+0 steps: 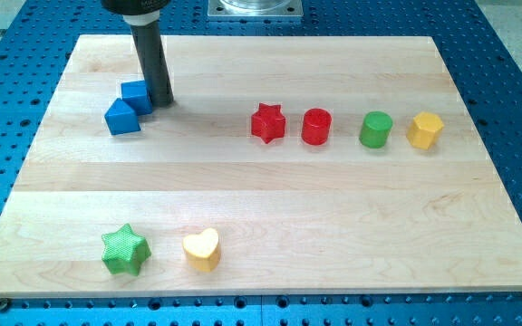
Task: Move the triangle to the left of the green star
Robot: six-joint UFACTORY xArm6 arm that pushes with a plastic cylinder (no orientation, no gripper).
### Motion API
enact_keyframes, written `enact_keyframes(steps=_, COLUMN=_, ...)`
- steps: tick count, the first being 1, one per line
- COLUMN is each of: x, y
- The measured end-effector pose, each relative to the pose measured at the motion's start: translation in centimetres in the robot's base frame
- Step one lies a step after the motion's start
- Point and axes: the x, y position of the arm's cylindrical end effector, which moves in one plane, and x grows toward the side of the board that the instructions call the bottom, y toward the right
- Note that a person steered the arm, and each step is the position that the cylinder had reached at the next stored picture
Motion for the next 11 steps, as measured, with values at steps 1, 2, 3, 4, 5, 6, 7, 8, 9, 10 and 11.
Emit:
enact_keyframes(steps=1, x=-2.2, y=-1.2)
enact_keyframes(steps=2, x=-0.5, y=-3.7)
enact_keyframes(steps=3, x=3.0, y=-5.2)
enact_keyframes(steps=4, x=6.7, y=-6.6)
enact_keyframes(steps=5, x=10.7, y=-6.0)
enact_keyframes(steps=6, x=11.5, y=-5.2)
enact_keyframes(steps=7, x=11.8, y=-2.3)
enact_keyframes(steps=8, x=15.5, y=-0.2)
enact_keyframes(steps=9, x=17.6, y=5.1)
enact_keyframes(steps=10, x=20.2, y=7.0)
enact_keyframes(steps=11, x=21.5, y=6.5)
